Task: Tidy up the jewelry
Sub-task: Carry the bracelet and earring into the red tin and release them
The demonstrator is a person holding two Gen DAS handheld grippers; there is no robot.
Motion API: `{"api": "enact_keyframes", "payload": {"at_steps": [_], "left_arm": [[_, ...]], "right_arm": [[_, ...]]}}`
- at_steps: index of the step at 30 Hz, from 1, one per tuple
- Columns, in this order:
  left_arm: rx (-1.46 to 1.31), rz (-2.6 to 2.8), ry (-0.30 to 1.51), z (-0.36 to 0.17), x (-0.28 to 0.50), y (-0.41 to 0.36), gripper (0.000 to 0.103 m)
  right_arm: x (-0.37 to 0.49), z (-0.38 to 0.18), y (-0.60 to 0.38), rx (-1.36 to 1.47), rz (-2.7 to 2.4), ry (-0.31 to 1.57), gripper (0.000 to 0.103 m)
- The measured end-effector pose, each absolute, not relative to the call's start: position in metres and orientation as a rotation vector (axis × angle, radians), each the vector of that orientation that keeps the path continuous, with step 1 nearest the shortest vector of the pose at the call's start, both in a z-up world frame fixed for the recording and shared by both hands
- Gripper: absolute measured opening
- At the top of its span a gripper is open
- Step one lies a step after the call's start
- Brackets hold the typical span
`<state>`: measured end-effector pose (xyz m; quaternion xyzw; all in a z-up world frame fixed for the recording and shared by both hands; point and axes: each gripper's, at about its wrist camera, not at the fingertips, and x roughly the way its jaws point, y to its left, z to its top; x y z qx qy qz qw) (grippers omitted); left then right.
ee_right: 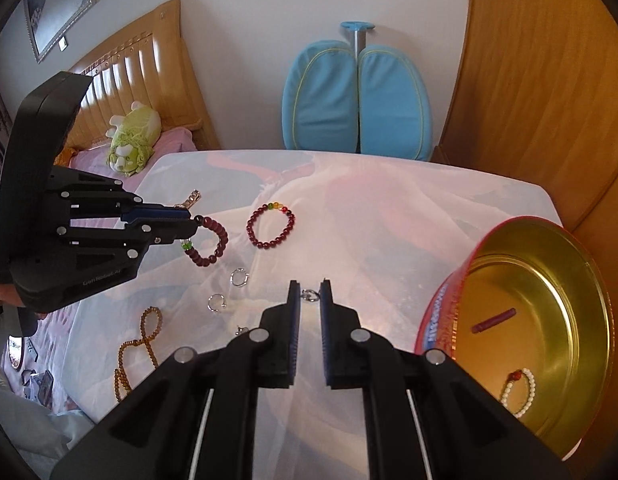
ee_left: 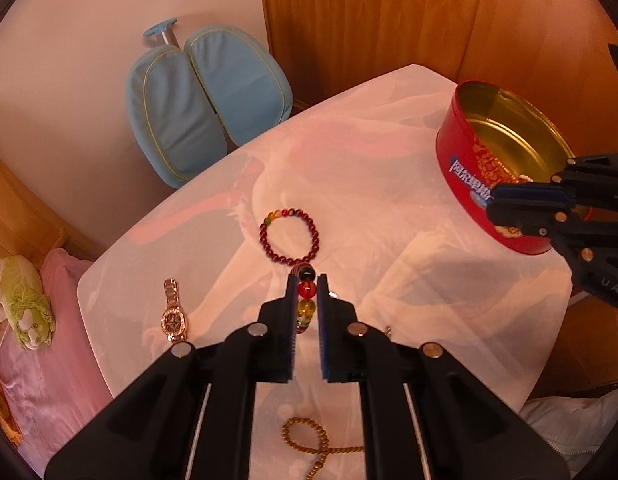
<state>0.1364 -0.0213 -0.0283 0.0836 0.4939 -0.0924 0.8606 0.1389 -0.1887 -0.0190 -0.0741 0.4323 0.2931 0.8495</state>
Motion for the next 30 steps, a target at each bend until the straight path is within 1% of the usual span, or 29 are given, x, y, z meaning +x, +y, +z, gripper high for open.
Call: {"api": "enact_keyframes", "payload": {"at_steps": [5, 10, 17, 23, 30], "left_arm": [[0.201, -0.214, 0.977, 0.003, 0.144, -0.061, 0.009], [0.259, -0.241, 0.917, 0.033, 0.152, -0.118, 0.009], [0.286, -0.275, 0.867, 0.057, 0.161, -0.191, 0.009], [0.318, -0.320, 0.860, 0.061, 0.169, -0.240, 0.009], [0.374, -0.408, 0.905, 0.027, 0.195, -0.276, 0.009]], "right_arm": [[0.126, 0.002, -0.241, -0.134, 0.567, 0.850, 0.011], [0.115, 0.013, -0.301, -0.113, 0.514, 0.804, 0.011], [0.111, 0.018, -0.379, -0.100, 0.460, 0.765, 0.011], [0.115, 0.015, -0.418, -0.081, 0.446, 0.758, 0.011], [0.138, -0.008, -0.437, -0.053, 0.428, 0.829, 0.011]]}}
